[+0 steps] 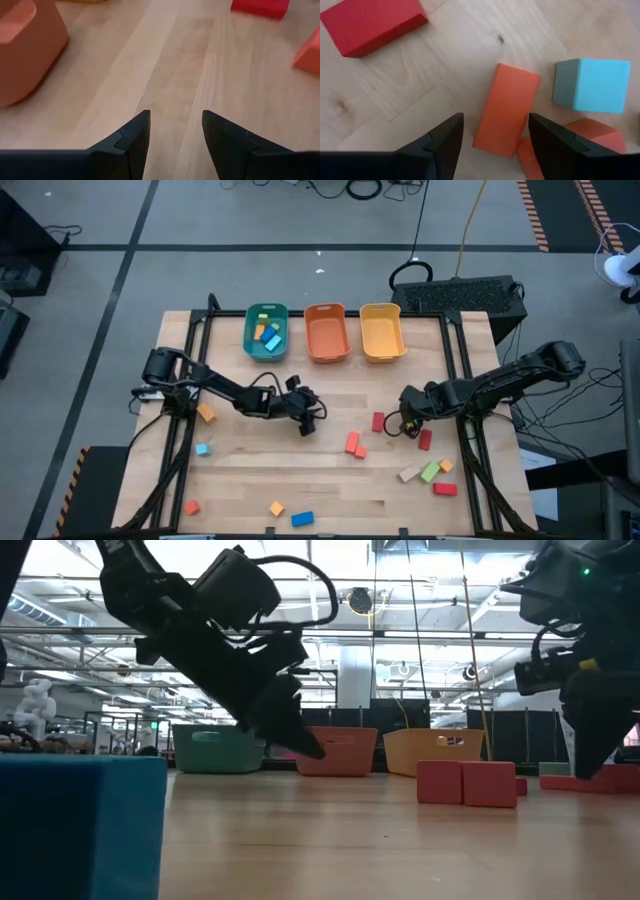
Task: Sort blocks by size
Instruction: Put the right orange thin rectangular block into the blue bin
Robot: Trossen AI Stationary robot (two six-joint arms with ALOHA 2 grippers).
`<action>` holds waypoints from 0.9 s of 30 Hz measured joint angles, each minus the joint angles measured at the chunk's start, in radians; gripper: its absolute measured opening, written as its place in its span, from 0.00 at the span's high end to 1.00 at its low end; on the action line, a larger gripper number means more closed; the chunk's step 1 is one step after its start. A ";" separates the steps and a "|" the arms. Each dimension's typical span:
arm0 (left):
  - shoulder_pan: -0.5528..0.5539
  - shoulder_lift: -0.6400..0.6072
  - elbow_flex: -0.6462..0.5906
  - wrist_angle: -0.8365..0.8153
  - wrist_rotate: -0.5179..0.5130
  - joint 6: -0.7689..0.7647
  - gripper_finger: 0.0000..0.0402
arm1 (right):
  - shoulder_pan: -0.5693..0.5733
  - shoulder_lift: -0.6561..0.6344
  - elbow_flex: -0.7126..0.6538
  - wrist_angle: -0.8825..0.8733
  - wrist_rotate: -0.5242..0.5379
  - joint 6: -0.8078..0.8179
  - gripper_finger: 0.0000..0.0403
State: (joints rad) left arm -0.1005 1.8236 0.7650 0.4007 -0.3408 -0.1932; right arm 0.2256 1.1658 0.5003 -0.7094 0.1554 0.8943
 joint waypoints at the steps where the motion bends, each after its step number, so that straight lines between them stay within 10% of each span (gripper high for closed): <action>1: 0.000 0.000 0.000 0.009 0.000 0.000 0.55 | 0.000 0.005 0.000 0.000 0.001 0.006 0.48; 15: 0.002 0.000 0.000 0.064 -0.031 -0.003 0.55 | 0.000 0.136 0.004 0.029 0.027 0.022 0.49; 27: 0.002 -0.001 0.000 0.079 -0.053 0.100 0.55 | 0.000 0.097 -0.002 0.093 0.038 -0.055 0.73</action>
State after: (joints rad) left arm -0.0986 1.8229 0.7654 0.4801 -0.3941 -0.0931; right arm 0.2253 1.2629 0.4984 -0.6161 0.1936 0.8391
